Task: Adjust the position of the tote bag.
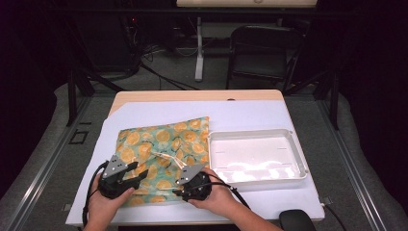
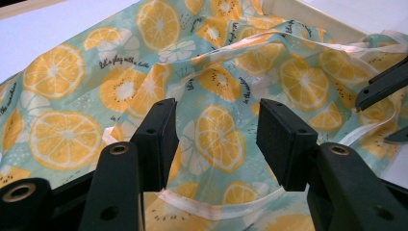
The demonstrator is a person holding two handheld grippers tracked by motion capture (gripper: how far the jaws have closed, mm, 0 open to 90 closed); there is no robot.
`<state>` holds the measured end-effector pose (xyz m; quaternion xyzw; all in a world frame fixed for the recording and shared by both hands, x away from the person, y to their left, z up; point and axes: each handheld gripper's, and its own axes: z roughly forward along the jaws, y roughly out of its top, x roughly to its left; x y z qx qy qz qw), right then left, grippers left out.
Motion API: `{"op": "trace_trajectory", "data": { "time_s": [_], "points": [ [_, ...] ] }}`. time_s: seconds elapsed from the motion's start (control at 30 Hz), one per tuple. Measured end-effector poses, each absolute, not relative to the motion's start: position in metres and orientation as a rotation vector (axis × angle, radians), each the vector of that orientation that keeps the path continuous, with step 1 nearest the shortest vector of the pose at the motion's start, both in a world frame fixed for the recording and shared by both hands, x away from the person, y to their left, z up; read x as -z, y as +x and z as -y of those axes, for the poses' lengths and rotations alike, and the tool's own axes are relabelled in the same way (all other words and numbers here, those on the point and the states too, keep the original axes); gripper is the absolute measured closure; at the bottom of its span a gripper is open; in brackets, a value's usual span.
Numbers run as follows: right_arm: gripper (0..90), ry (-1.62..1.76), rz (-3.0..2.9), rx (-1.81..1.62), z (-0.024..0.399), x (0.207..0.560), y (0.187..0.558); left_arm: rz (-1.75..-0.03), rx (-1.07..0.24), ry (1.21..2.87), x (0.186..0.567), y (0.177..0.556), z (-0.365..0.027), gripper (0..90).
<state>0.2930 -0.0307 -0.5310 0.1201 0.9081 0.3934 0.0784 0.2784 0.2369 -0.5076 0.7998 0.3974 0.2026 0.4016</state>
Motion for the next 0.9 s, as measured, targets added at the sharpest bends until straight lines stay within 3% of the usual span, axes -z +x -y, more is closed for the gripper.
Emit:
{"op": "trace_trajectory", "data": {
  "time_s": [0.4,0.9],
  "points": [
    [88.9,0.363,-2.751,-1.150,0.031,0.535,0.296,-0.989,-0.512,2.049,0.510,0.279,-0.234,48.7],
    [90.0,0.454,-2.675,-1.224,0.040,0.528,0.304,-0.921,-0.505,2.075,0.506,0.271,-0.224,47.9]
  ]
}}
